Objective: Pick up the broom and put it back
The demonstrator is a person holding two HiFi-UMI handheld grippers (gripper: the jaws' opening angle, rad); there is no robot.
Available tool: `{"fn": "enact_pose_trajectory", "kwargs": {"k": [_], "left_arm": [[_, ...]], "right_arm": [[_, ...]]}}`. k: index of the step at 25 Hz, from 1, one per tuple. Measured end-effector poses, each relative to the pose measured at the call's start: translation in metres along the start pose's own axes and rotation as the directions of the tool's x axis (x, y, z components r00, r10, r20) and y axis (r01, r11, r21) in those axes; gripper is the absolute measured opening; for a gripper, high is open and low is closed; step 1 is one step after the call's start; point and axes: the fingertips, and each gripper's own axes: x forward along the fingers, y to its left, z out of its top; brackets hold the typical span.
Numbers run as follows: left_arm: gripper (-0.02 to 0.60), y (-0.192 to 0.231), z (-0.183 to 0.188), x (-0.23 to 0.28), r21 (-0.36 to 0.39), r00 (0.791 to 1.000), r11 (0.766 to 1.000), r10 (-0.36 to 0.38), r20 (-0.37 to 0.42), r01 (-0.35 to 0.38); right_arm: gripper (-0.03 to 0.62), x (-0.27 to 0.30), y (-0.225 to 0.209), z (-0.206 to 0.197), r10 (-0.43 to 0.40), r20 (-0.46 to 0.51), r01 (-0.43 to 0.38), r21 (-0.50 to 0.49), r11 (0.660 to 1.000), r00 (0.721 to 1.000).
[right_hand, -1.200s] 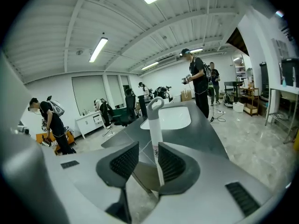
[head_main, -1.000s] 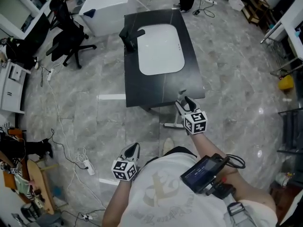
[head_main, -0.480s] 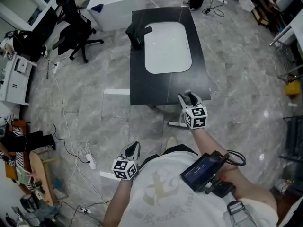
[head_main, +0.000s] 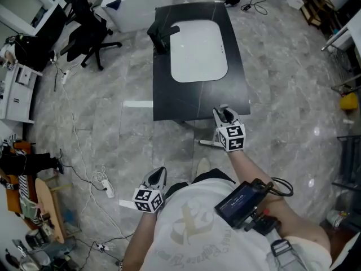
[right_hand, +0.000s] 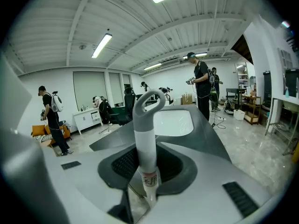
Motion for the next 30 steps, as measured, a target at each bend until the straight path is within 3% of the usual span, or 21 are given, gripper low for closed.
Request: {"fn": "enact_pose_trajectory", "kwargs": {"k": [8,14,24,30], "left_arm": [[0.012,-0.002,-0.013,-0.003,0.006,0.999,1.0,-0.017,-0.032,0.017],[0.012,-0.007,-0.011,0.0,0.016,0.998,0.998,-0.054,-0.012,0.054],[0.012,0.016,0.0,-0.015,0.04,0.995,0.995,-0.092,0.028,0.091],[0.012,0.054,0.001,-0.042,0.008,0.994,0.998,-0.069,0.089,0.068]], "right_arm": [[0.103,-0.02,0.017,-0.006,0.046,-0.005,-0.046,-0.06,0.997,0.999],[0.101,-0.043,0.032,-0.013,0.073,-0.011,-0.074,-0.086,0.994,0.997],[0.101,-0.066,0.048,-0.014,0.039,-0.027,-0.042,-0.108,0.993,0.999],[0.1,-0.07,0.074,-0.003,0.008,-0.021,-0.011,-0.132,0.991,1.0]]}}
